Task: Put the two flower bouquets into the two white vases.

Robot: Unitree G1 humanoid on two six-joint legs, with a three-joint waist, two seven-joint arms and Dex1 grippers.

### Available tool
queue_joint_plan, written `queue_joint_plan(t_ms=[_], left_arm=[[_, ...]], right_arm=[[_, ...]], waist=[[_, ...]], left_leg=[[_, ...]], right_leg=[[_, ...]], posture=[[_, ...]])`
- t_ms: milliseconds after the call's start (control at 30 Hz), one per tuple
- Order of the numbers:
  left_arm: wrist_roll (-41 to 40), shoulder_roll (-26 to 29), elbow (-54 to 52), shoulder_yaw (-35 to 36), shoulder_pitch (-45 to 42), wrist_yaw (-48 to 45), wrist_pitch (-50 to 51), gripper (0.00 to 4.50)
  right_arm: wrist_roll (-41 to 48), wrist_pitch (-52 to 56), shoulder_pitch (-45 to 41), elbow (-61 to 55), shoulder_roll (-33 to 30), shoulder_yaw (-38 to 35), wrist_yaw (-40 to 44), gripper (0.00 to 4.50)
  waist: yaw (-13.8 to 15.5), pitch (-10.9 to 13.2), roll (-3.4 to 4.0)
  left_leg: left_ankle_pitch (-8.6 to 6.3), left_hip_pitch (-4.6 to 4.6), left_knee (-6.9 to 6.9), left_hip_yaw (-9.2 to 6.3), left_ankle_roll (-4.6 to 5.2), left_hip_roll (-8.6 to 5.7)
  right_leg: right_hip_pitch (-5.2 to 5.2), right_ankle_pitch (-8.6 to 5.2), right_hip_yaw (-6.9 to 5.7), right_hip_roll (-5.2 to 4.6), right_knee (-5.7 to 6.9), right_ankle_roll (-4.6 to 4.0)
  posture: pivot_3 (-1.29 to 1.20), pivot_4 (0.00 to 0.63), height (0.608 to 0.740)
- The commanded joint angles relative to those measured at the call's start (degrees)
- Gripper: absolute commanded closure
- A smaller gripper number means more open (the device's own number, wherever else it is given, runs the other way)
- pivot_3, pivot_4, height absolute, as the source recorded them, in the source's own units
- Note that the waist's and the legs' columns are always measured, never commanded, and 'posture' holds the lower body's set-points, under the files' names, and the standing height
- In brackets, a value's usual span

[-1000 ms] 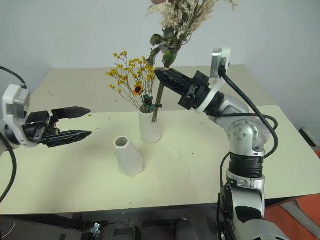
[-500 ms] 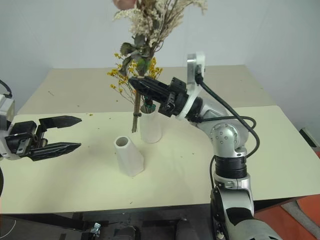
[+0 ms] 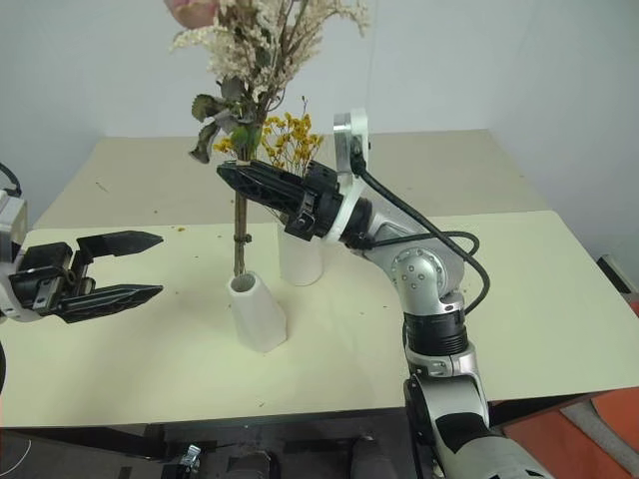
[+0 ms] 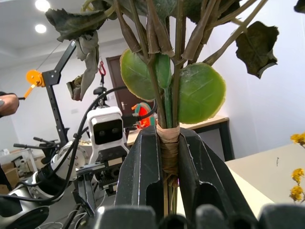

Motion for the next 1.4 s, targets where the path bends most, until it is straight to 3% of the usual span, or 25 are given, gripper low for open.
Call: queue_joint_plan(t_ms=[33, 867, 1400], left_arm=[[-0.99, 0.46, -1.39, 1.57, 0.04, 0.34, 0.05, 0.0], [-0.99, 0.78, -1.28, 1.68, 0.54, 0.85, -0.45, 0.0], [-0.61, 0.79, -1.05, 1.19, 0.34, 1.08, -0.59, 0.0]], right_arm=[[-0.29, -1.91, -0.95, -0.64, 0.35, 0.15, 0.26, 4.26], [-3.15, -2.21, 1.65, 0.43, 0.11, 2.24, 1.47, 4.26], [-10.13, -8.3, 5.13, 0.41, -0.46, 6.84, 4.84, 4.26]], waist=[[0.0, 0.0, 0.0], [0.01, 0.0, 0.0], [0.05, 0.0, -0.01]], left_leg=[[0.0, 0.0, 0.0, 0.0, 0.0, 0.0], [0.0, 0.0, 0.0, 0.0, 0.0, 0.0], [0.0, 0.0, 0.0, 0.0, 0.0, 0.0]], right_leg=[[0.0, 0.0, 0.0, 0.0, 0.0, 0.0], [0.0, 0.0, 0.0, 0.0, 0.0, 0.0], [0.0, 0.0, 0.0, 0.0, 0.0, 0.0]], posture=[[0.0, 0.15, 0.74], [0.0, 0.15, 0.74], [0.0, 0.15, 0.74]])
